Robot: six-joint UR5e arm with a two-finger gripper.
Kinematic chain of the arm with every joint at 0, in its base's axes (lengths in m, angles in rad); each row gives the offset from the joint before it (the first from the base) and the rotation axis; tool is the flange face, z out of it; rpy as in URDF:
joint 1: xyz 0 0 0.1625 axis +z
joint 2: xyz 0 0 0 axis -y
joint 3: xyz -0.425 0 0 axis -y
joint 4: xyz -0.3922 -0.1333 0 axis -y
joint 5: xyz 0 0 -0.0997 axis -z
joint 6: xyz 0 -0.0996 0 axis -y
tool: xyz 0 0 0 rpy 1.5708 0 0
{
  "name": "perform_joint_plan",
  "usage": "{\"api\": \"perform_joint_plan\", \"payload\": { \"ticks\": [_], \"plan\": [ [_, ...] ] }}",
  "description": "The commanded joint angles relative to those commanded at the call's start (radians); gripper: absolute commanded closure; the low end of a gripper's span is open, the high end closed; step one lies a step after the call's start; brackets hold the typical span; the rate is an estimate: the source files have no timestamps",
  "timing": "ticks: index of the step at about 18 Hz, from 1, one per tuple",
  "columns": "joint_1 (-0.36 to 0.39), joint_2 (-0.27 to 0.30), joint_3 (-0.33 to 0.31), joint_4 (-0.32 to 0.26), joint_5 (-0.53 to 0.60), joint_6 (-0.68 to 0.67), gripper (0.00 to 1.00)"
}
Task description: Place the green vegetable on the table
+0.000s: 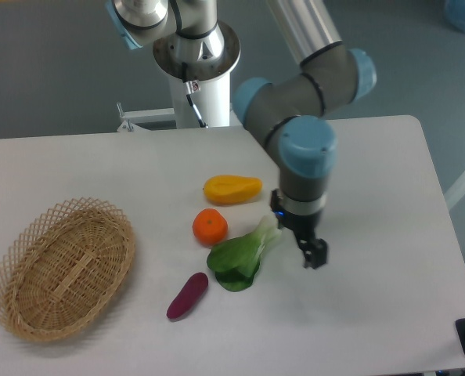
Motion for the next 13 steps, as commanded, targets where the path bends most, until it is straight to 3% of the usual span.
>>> {"api": "perform_joint_plan", "payload": {
  "ticks": [7,13],
  "plan": [
    [0.028,-0.101,0.21,-0.133,-0.002,-0.021,0.0],
    [0.069,-0.17,0.345,-0.195,0.003,-0.043,0.0]
  ]
}}
